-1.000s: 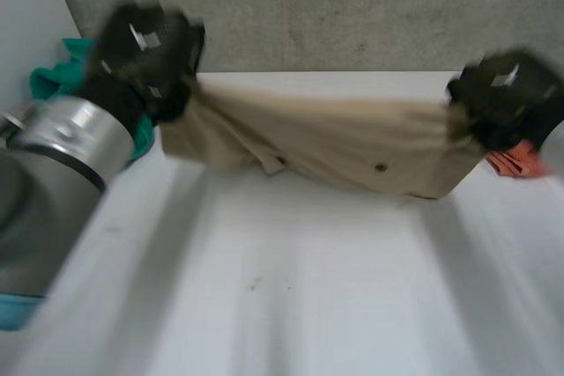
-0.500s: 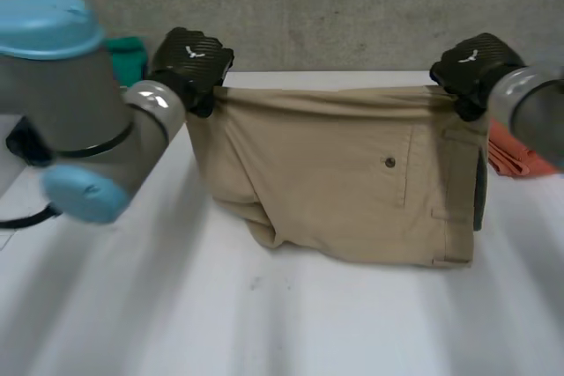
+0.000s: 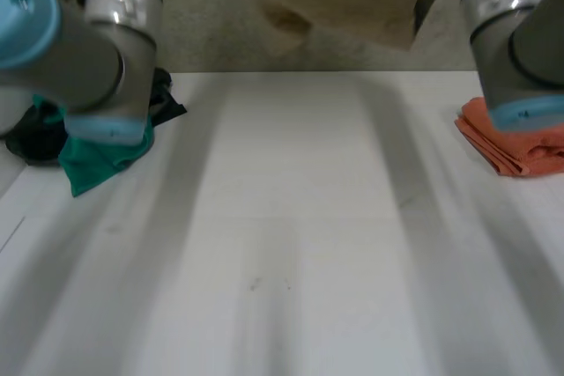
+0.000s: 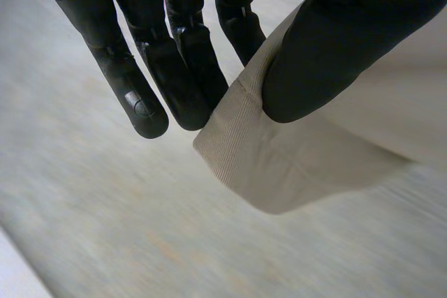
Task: Fold the laundry.
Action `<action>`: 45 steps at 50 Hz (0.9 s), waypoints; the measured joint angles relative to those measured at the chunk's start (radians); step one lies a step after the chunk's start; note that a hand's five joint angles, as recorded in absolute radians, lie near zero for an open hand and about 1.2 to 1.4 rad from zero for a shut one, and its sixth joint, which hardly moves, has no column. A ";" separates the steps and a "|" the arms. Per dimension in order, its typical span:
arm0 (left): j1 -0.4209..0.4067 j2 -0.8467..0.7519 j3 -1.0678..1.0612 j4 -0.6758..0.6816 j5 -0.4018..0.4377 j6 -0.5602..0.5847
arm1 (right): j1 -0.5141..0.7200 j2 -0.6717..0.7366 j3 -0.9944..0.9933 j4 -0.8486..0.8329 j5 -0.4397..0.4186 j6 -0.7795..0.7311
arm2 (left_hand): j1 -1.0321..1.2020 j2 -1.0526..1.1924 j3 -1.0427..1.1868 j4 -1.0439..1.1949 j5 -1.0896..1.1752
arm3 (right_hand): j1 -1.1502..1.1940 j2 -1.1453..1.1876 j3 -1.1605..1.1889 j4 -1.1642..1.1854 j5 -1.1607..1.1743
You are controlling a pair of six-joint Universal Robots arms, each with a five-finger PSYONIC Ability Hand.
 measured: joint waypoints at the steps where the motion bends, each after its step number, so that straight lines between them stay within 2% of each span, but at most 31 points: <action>1: -0.001 0.016 -0.061 -0.008 0.000 -0.005 | 0.000 0.011 0.013 0.048 -0.005 0.004 | 0.001 0.000 0.001 0.000 0.000 | 0.000 0.000 0.000 0.000 0.000; 5: -0.012 0.043 -0.261 -0.026 -0.001 -0.014 | 0.000 0.071 0.067 0.155 -0.018 0.008 | 0.001 0.001 0.002 0.000 0.000 | 0.000 0.000 0.000 0.000 0.000; 13: -0.052 0.003 -0.513 -0.046 -0.016 -0.008 | 0.007 0.218 0.169 0.218 -0.020 0.002 | 0.001 0.001 0.002 0.000 0.000 | 0.000 0.000 0.000 0.000 0.000; 17: -0.090 -0.028 -0.628 -0.129 -0.093 -0.002 | 0.016 0.259 0.255 0.287 -0.019 -0.003 | 0.001 0.001 0.002 0.000 0.000 | 0.000 0.008 0.000 0.000 0.000; 19: -0.096 -0.017 -0.650 -0.162 -0.121 -0.003 | 0.016 0.248 0.280 0.315 -0.021 -0.004 | 0.001 0.001 0.002 0.000 0.000 | 0.000 0.009 0.003 0.000 0.000; 22: -0.104 0.057 -0.719 -0.273 -0.198 -0.008 | 0.015 0.152 0.399 0.416 -0.035 -0.007 | 0.001 0.001 0.002 0.000 0.000 | 0.000 0.009 0.003 0.000 0.000; 26: -0.113 0.157 -0.793 -0.353 -0.224 -0.018 | 0.012 0.041 0.523 0.471 -0.046 -0.009 | 0.001 0.001 0.002 0.000 0.000 | 0.000 0.009 0.003 0.000 0.000; 32: -0.157 0.248 -0.868 -0.408 -0.225 -0.075 | 0.010 -0.049 0.674 0.486 -0.068 -0.008 | 0.001 0.001 0.002 0.001 0.000 | 0.000 0.009 0.003 0.000 0.000; 34: -0.179 0.260 -0.879 -0.421 -0.222 -0.103 | 0.010 -0.061 0.713 0.483 -0.079 -0.008 | -0.045 -0.079 -0.076 -0.080 -0.060 | 0.000 0.009 0.006 0.000 0.000; 38: -0.211 0.269 -0.881 -0.455 -0.217 -0.147 | 0.010 -0.074 0.774 0.465 -0.099 -0.007 | -0.285 -0.330 -0.319 -0.329 -0.297 | 0.000 0.014 0.011 0.000 0.000; 39: -0.214 0.269 -0.879 -0.461 -0.216 -0.151 | 0.010 -0.076 0.783 0.461 -0.101 -0.007 | -0.285 -0.330 -0.319 -0.329 -0.297 | 0.000 0.015 0.011 0.000 0.000; 41: -0.218 0.273 -0.875 -0.477 -0.215 -0.157 | 0.009 -0.083 0.803 0.452 -0.106 -0.007 | -0.443 -0.501 -0.491 -0.498 -0.465 | 0.000 0.015 0.011 0.000 0.000; 45: -0.217 0.292 -0.867 -0.513 -0.212 -0.160 | 0.008 -0.114 0.840 0.427 -0.112 -0.004 | -0.576 -0.646 -0.639 -0.647 -0.618 | 0.000 0.015 0.011 0.000 0.000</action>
